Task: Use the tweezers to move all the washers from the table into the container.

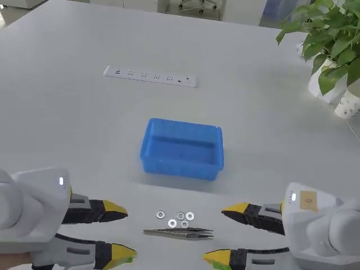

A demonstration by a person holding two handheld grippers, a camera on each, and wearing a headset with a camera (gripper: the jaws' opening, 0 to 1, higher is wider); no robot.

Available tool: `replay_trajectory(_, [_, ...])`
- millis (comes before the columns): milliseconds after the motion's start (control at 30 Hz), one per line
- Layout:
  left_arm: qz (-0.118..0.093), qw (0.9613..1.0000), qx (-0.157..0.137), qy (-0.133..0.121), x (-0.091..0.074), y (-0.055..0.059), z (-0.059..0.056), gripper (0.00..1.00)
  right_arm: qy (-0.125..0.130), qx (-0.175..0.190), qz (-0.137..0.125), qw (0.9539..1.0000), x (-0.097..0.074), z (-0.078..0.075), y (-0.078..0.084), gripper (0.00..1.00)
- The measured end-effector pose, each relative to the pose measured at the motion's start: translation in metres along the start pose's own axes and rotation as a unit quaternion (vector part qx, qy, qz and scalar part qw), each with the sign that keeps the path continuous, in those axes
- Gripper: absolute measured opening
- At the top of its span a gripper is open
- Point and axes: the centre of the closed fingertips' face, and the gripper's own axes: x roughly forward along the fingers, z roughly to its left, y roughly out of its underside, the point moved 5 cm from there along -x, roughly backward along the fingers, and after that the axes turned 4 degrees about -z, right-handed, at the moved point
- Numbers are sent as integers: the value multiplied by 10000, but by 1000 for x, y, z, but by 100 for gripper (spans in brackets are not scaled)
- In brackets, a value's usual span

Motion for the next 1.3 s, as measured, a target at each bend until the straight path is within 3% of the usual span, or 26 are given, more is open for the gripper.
replay_trajectory(400, [29, 9998, -43, 206, 21, 5, 6, 37, -332, -135, 224, 9991, 24, -5, 3, 41])
replay_trajectory(533, [124, 9995, -20, 291, 27, 8, 11, 33, -469, -221, 388, 9979, 33, -4, 5, 37])
replay_trajectory(633, [46, 9992, -151, 373, 31, 6, 13, 31, -542, -318, 490, 9968, 39, -4, 7, 34])
replay_trajectory(867, [359, 9979, 47, 533, 40, 14, 14, 29, -656, -376, 718, 9946, 46, -7, 11, 29])
replay_trajectory(1100, [402, 9969, 206, 638, 47, 13, 14, 22, -751, -440, 916, 9920, 49, -8, 16, 18])
replay_trajectory(1300, [468, 9959, 350, 691, 50, 12, 17, 19, -746, -558, 913, 9915, 52, -8, 14, 14])
